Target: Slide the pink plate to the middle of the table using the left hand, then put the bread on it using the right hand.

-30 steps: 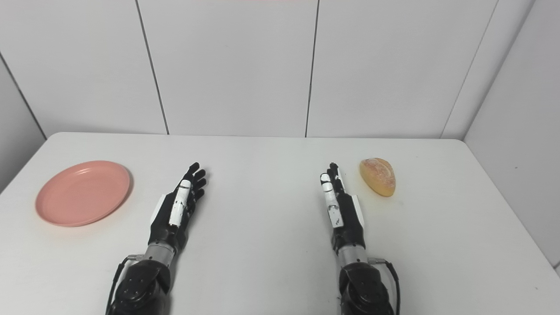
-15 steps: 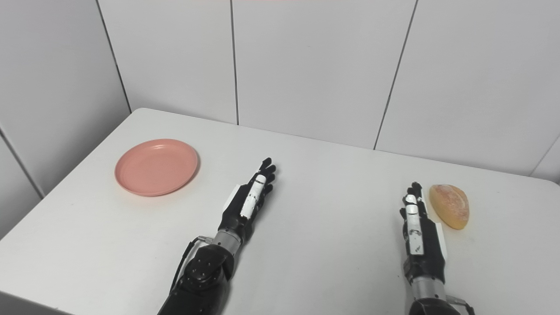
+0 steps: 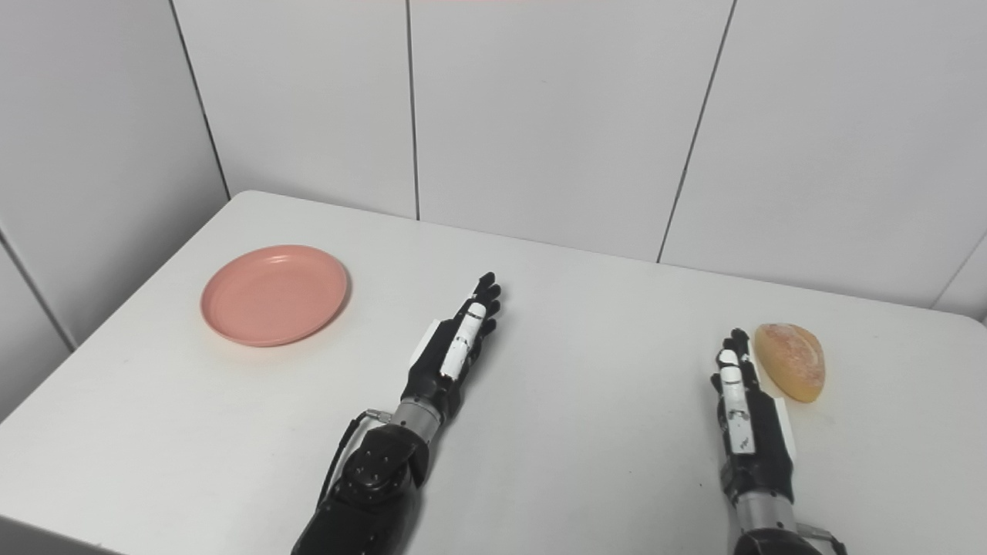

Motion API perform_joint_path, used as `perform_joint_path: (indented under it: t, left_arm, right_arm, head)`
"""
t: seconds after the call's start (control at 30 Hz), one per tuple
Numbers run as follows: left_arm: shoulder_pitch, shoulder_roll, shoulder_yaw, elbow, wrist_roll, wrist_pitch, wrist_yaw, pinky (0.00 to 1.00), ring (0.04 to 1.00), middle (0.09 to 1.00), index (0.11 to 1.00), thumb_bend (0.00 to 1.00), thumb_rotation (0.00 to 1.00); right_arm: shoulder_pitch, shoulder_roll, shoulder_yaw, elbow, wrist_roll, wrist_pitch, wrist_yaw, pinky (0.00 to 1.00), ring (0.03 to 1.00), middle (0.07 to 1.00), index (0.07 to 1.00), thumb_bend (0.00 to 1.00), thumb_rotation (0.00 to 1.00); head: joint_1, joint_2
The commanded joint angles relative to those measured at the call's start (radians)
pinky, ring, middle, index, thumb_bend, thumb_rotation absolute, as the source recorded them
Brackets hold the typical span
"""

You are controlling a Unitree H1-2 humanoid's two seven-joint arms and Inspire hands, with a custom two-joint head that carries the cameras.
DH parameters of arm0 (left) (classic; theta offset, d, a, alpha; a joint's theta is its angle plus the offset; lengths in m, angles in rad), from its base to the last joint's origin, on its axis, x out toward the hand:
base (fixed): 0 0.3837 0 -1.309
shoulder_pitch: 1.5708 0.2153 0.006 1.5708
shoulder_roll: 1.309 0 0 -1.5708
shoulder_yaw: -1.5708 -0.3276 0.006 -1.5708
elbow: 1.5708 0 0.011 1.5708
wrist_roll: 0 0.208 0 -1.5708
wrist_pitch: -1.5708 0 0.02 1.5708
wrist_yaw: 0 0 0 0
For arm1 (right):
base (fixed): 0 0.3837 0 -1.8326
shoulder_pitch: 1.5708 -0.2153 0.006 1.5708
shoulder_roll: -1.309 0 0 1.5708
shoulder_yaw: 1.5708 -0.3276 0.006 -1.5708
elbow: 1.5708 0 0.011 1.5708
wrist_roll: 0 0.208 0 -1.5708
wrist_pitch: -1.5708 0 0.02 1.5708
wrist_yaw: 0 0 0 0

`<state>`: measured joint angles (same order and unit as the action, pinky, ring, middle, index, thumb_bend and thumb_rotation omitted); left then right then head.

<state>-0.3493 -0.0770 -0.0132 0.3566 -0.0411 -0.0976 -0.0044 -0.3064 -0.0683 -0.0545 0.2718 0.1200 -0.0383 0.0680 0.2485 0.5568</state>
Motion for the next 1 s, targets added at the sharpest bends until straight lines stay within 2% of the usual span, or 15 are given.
perform_joint_path:
  t: [0.0,0.1,0.27,0.43,0.63,0.77,0.97]
  left_arm:
    - [-0.038,-0.003,0.012,-0.025,0.001,-0.021,0.018,1.00,0.992,0.971,0.947,0.52,1.00]
    - [-0.046,0.003,0.028,-0.043,-0.018,-0.009,0.011,1.00,0.991,0.968,0.944,0.48,1.00]
    - [-0.076,0.024,0.063,-0.059,-0.067,-0.005,-0.010,1.00,0.982,0.968,0.960,0.50,1.00]
    - [-0.106,0.050,0.099,-0.081,-0.080,0.019,0.013,0.99,0.969,0.960,0.952,0.52,1.00]
    - [-0.142,0.079,0.156,-0.057,-0.100,-0.014,0.036,0.98,0.949,0.933,0.922,0.57,1.00]
    - [-0.164,0.113,0.174,-0.026,-0.063,-0.100,0.063,0.98,0.953,0.939,0.930,0.55,1.00]
    - [-0.170,0.142,0.210,-0.039,-0.013,-0.145,0.150,0.95,0.929,0.920,0.911,0.54,1.00]
  right_arm:
    - [-0.028,0.000,-0.002,-0.011,0.004,-0.049,0.009,1.00,1.000,1.000,0.995,0.65,0.93]
    - [-0.030,0.003,-0.005,-0.003,0.009,-0.055,0.009,1.00,1.000,1.000,0.993,0.65,0.93]
    - [-0.031,0.001,-0.002,0.000,0.003,-0.060,0.010,1.00,1.000,1.000,0.994,0.64,0.94]
    - [-0.037,-0.001,-0.007,0.018,0.011,-0.072,0.019,1.00,1.000,1.000,0.995,0.64,0.92]
    - [-0.046,-0.002,-0.009,0.046,0.013,-0.094,0.025,1.00,1.000,1.000,0.998,0.64,0.93]
    - [-0.054,0.005,-0.015,0.062,0.016,-0.098,0.020,1.00,1.000,1.000,0.988,0.62,0.91]
    - [-0.055,-0.001,-0.015,0.072,0.014,-0.108,0.028,1.00,1.000,1.000,0.989,0.64,0.92]
  head:
    - [0.000,-0.002]
    - [0.003,-0.006]
    - [0.003,-0.008]
    - [0.013,-0.015]
    - [0.013,-0.023]
    - [0.020,-0.032]
    - [0.021,-0.039]
